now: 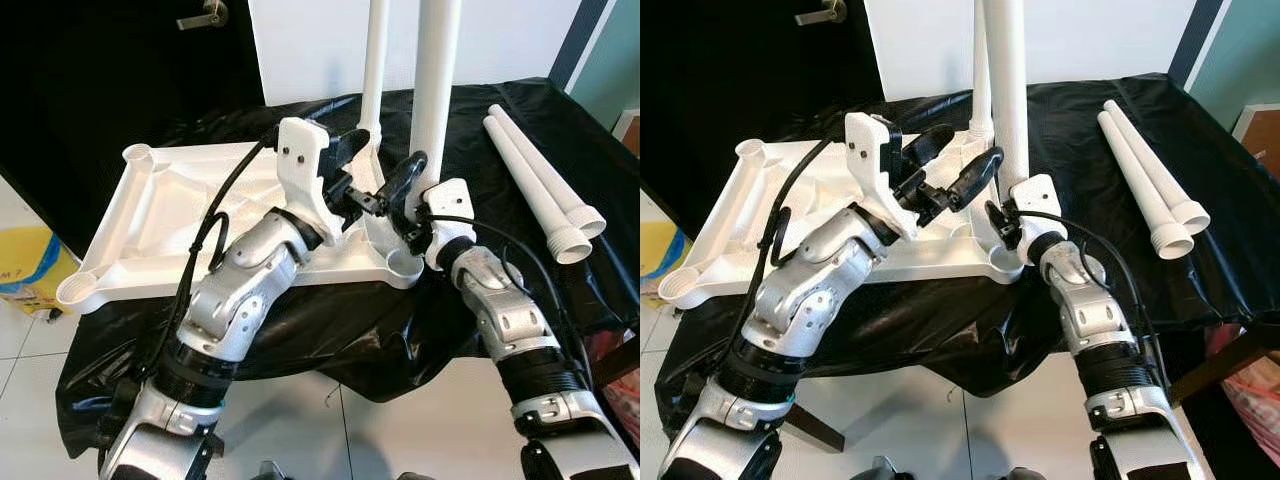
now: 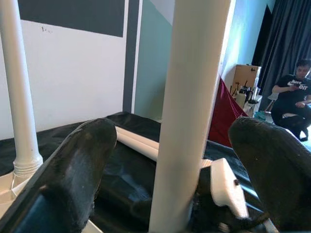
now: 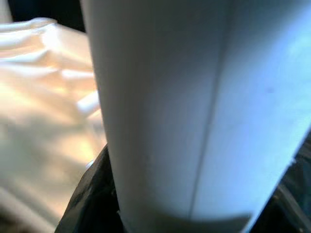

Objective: Building children table

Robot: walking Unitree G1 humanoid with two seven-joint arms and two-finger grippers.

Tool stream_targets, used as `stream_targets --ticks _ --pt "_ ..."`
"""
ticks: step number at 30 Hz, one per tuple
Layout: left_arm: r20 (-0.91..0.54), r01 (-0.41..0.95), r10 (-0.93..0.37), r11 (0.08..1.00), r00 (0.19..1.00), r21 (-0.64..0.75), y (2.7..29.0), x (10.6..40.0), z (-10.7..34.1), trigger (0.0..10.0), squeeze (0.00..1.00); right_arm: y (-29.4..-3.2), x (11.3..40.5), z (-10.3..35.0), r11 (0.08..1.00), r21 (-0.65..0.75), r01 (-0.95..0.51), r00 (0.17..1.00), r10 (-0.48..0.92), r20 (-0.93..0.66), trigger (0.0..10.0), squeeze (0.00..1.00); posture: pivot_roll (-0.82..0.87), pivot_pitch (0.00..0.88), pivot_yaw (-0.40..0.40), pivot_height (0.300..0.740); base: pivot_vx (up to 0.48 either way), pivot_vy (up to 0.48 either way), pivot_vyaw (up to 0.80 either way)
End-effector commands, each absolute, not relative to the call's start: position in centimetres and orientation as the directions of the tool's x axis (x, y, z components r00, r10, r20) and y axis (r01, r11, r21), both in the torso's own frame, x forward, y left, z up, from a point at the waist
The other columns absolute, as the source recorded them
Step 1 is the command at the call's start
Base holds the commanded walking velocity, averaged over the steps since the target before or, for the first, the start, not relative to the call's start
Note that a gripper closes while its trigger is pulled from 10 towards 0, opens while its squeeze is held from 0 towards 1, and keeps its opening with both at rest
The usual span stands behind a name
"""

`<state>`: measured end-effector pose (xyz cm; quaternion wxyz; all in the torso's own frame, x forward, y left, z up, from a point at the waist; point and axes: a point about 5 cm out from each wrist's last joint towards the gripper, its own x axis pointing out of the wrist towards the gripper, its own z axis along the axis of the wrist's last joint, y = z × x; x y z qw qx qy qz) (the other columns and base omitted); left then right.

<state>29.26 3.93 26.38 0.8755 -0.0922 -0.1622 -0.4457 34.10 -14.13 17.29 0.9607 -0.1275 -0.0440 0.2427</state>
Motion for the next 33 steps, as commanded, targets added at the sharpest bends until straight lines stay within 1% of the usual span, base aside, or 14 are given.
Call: stream_targets --ticks 1,4,5,7,10,12,13,15,20,21,23,25,28,33 --pt "0.347 0.960 -0.919 0.245 0.186 0.135 2.8 27.6 26.6 10.0 0.00 -13.7 34.0 17.8 0.823 -0.263 -0.503 0.849 0.527 0.028 10.0 0.00 -0.13 0.000 0.044 0.740 0.000 0.000 0.00" --pt "0.364 0.971 -0.922 0.196 0.134 0.140 2.8 27.2 27.1 10.0 0.00 -13.7 33.6 17.5 0.759 -0.298 -0.578 0.798 0.602 -0.017 10.0 0.00 -0.14 0.000 0.045 0.740 0.000 0.000 0.00" --pt "0.364 0.971 -0.922 0.196 0.134 0.140 2.8 27.2 27.1 10.0 0.00 -13.7 33.6 17.5 0.759 -0.298 -0.578 0.798 0.602 -0.017 10.0 0.00 -0.14 0.000 0.045 0.740 0.000 0.000 0.00" --pt "0.351 0.972 -0.929 0.182 0.120 0.148 2.8 27.3 27.1 10.0 0.00 -13.6 33.3 17.2 0.703 -0.319 -0.636 0.753 0.655 -0.058 10.0 0.00 -0.14 0.000 0.045 0.740 0.000 0.000 0.00" --pt "0.346 0.973 -0.931 0.178 0.118 0.146 2.8 27.4 27.1 10.0 0.00 -13.7 33.2 17.1 0.681 -0.326 -0.655 0.736 0.673 -0.074 10.0 0.00 -0.14 0.000 0.045 0.740 0.000 0.000 0.00" --pt "0.342 0.975 -0.935 0.155 0.092 0.160 3.1 27.4 27.3 10.0 0.00 -13.8 33.0 16.7 0.624 -0.335 -0.706 0.689 0.714 -0.122 10.0 0.00 -0.14 0.000 0.040 0.740 0.000 0.000 0.00" --pt "0.342 0.975 -0.935 0.155 0.092 0.160 3.1 27.4 27.3 10.0 0.00 -13.8 33.0 16.7 0.624 -0.335 -0.706 0.689 0.714 -0.122 10.0 0.00 -0.14 0.000 0.040 0.740 0.000 0.000 0.00" --pt "0.346 0.978 -0.936 0.133 0.070 0.163 3.3 27.3 27.5 10.0 0.00 -14.0 32.8 16.5 0.583 -0.336 -0.740 0.655 0.738 -0.161 10.0 0.00 -0.14 0.000 0.035 0.740 0.000 0.000 0.00" --pt "0.355 0.982 -0.934 0.102 0.039 0.160 3.6 27.1 27.8 10.0 0.00 -14.3 32.7 16.3 0.550 -0.334 -0.766 0.626 0.755 -0.192 10.0 0.00 -0.14 0.000 0.031 0.740 0.000 0.000 0.00" --pt "0.363 0.984 -0.932 0.081 0.019 0.156 3.8 27.0 28.0 10.0 0.00 -14.4 32.6 16.2 0.522 -0.332 -0.785 0.602 0.769 -0.214 10.0 0.00 -0.14 0.000 0.029 0.740 0.000 0.000 0.00" --pt "0.363 0.984 -0.932 0.081 0.019 0.156 3.8 27.0 28.0 10.0 0.00 -14.4 32.6 16.2 0.522 -0.332 -0.785 0.602 0.769 -0.214 10.0 0.00 -0.14 0.000 0.029 0.740 0.000 0.000 0.00" --pt "0.370 0.987 -0.929 0.060 0.000 0.150 4.0 26.9 28.2 10.0 0.00 -14.5 32.5 16.0 0.503 -0.325 -0.801 0.583 0.780 -0.229 10.0 0.00 -0.14 0.000 0.028 0.740 0.000 0.000 0.00" --pt "0.430 0.994 -0.900 -0.028 -0.073 0.110 4.2 26.4 29.3 10.0 0.00 -14.3 32.0 15.5 0.440 -0.299 -0.847 0.518 0.811 -0.273 10.0 0.00 -0.14 0.000 0.032 0.740 0.000 0.000 0.00" --pt "0.423 0.993 -0.900 -0.078 -0.110 0.091 4.0 26.1 29.4 10.0 0.00 -14.3 31.8 15.2 0.427 -0.290 -0.856 0.503 0.816 -0.284 10.0 0.00 -0.15 0.000 0.037 0.740 0.000 0.000 0.00"
